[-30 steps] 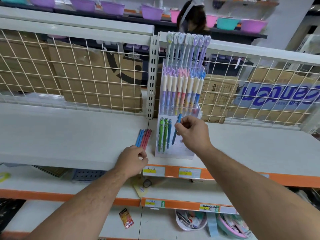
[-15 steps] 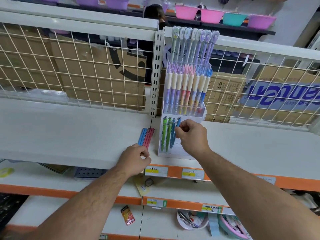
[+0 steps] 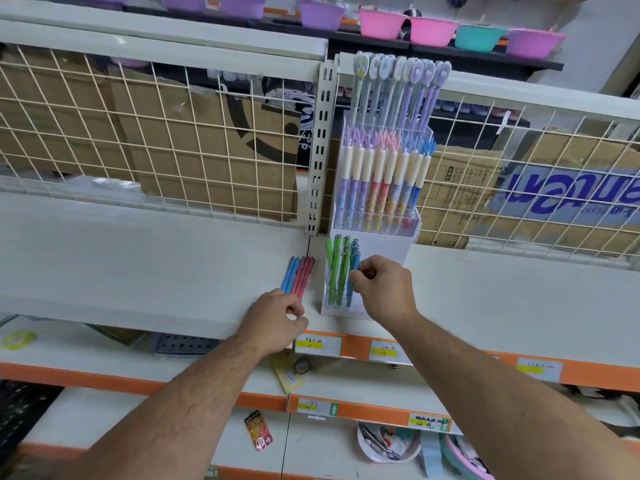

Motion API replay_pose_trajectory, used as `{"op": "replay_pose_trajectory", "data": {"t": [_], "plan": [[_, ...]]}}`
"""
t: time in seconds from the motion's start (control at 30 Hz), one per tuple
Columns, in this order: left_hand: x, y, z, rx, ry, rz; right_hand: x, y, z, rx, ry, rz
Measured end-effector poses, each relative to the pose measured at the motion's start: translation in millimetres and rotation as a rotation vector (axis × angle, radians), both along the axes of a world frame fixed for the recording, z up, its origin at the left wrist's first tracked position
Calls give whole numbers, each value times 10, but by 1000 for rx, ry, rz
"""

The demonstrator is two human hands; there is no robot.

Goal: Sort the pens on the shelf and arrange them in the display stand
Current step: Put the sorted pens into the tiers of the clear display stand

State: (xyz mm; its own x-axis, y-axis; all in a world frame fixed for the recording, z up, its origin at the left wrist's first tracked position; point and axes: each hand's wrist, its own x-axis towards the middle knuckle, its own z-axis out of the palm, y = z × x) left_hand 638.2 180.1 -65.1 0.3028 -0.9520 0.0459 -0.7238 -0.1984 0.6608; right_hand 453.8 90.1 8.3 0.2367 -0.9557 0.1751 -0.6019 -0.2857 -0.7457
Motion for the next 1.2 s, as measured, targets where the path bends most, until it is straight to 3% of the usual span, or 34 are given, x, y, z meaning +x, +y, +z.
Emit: {"op": "replay_pose_trajectory", "data": {"t": [0.53,0.8,0.97,1.2], "plan": [[2,-1,-10,10,24,-1,-64,89,-48,17,-66,-68],[-27,-250,522,-278,352,278,-156,100,-97,-6,-45,-89],[-90,-523,879,-355,414,178,-226,82,-137,-2,-46,-92],[-107,-703,952,-304,298,59,-298,67,-148,10,-73,-81]]}}
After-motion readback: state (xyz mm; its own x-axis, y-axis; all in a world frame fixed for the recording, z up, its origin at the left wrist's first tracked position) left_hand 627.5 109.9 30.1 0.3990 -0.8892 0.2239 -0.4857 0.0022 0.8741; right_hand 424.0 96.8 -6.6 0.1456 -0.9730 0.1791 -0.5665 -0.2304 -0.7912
